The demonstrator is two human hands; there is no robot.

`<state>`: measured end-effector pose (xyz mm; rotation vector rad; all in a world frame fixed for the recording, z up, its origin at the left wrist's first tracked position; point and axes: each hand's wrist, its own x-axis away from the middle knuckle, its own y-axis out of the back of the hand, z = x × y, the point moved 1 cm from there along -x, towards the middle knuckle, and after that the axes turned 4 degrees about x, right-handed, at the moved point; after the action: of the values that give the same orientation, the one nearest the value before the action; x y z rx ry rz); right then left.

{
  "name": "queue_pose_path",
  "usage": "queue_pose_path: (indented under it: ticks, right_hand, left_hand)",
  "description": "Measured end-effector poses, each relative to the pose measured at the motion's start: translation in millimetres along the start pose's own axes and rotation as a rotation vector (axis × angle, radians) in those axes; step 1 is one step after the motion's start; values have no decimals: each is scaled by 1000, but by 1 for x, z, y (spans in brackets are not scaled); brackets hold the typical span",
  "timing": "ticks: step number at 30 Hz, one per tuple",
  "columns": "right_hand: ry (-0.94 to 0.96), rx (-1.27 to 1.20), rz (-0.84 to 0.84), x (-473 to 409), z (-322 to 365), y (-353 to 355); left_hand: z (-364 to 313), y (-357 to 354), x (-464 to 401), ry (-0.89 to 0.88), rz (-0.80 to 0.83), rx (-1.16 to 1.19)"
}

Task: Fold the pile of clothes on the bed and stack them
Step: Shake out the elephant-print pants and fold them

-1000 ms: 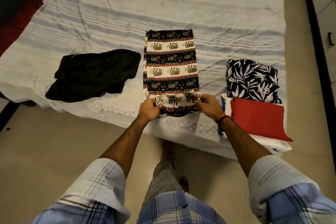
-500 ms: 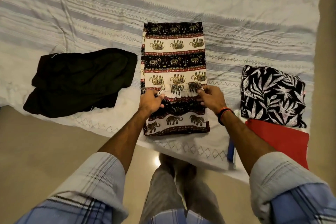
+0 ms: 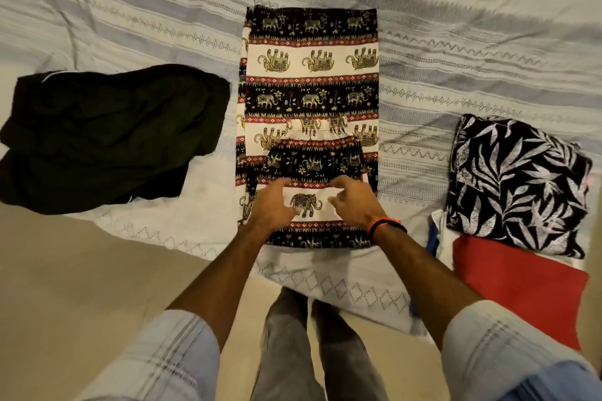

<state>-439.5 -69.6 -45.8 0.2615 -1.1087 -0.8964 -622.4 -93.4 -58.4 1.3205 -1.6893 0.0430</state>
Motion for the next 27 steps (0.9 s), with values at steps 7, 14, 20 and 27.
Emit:
queue_pose_path:
  ticks: [7, 14, 20, 27]
  right_hand:
    - [140, 490, 141, 4, -40, -61]
    - [188, 795, 112, 9, -71, -89]
    - [212, 853, 122, 10, -66, -85]
    - [249, 804, 114, 33, -54, -47]
  left_hand:
    - [51, -39, -4, -170, 120, -598]
    - [87, -54, -4, -276, 101, -887]
    - [87, -49, -6, -293, 105, -899]
    - [60, -25, 22, -270, 176, -856]
